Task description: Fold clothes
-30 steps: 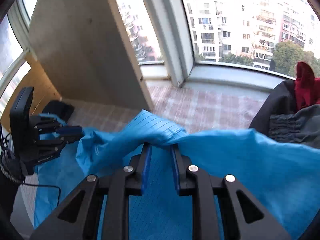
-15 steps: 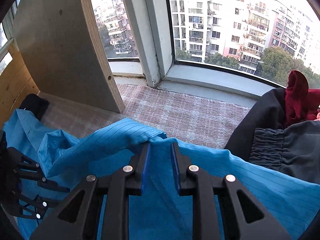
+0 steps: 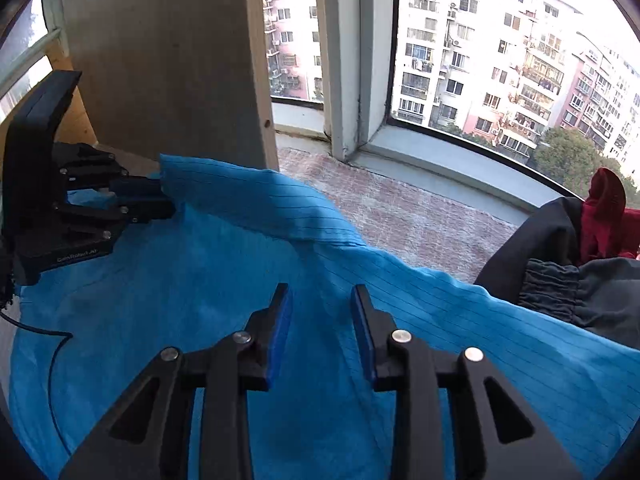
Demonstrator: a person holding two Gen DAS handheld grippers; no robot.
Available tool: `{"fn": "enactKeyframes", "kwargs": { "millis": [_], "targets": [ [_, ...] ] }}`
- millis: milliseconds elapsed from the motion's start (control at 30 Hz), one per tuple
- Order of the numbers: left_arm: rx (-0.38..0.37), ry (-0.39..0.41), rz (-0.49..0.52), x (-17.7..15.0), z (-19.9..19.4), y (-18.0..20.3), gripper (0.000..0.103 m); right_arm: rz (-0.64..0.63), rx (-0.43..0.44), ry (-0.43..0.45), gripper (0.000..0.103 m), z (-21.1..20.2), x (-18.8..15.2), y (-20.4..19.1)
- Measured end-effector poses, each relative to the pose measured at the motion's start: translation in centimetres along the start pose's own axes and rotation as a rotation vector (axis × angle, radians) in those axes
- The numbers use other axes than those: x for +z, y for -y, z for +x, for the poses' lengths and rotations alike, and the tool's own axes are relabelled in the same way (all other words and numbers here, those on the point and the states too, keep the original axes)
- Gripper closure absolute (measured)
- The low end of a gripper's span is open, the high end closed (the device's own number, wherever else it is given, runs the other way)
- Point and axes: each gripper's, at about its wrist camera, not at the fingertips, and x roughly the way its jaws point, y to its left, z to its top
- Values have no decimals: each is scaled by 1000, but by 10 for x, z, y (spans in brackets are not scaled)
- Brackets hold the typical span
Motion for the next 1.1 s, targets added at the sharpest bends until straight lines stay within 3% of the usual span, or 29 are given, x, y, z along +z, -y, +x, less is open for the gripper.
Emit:
{"fn": "enactKeyframes", "kwargs": {
  "millis": [100, 233, 333, 400, 433, 533, 600, 667, 733, 833, 900, 1000, 1067, 1100],
  "targets": [
    [69, -24, -27, -11, -2, -18, 84, 92, -41, -69, 62, 19, 0, 26],
    [102, -5, -77, -37, -46, -55, 84, 100, -3, -38, 61, -1, -7, 31],
    [45, 14, -105, -69, -89, -71, 85, 99, 126, 38, 59, -43, -19, 23],
    [-23, -2, -101, -97, -105, -75, 84, 66, 140, 43, 59, -65, -30, 17],
    [-23, -32, -95, -111, -105, -77, 84, 39, 115, 26, 59, -70, -37, 16],
    [108, -127, -87, -145, -83, -91, 84, -25, 4, -41, 59, -65, -53, 23],
    [156, -154, -133, -163, -72, -113, 100, -56, -97, -96, 60, -51, -60, 35],
    [136, -124, -189, -160, -80, -122, 101, -69, -172, -142, 65, -37, -65, 47],
    [134, -90, -209, -156, -95, -122, 101, -38, -169, -151, 65, -32, -62, 51],
    [105, -38, -164, -165, -147, -102, 88, -52, -142, -113, 64, -52, -67, 35],
    [64, -23, -154, -179, -180, -90, 85, -88, -110, -94, 63, -73, -78, 16],
    [-37, -44, -170, -209, -205, -77, 85, -122, -55, -81, 61, -101, -100, -7],
    [-40, -94, -157, -231, -199, -70, 85, -115, -27, -99, 60, -109, -117, -14],
    [-3, -129, -149, -240, -191, -70, 85, -104, -21, -124, 60, -107, -126, -13]
  ]
}}
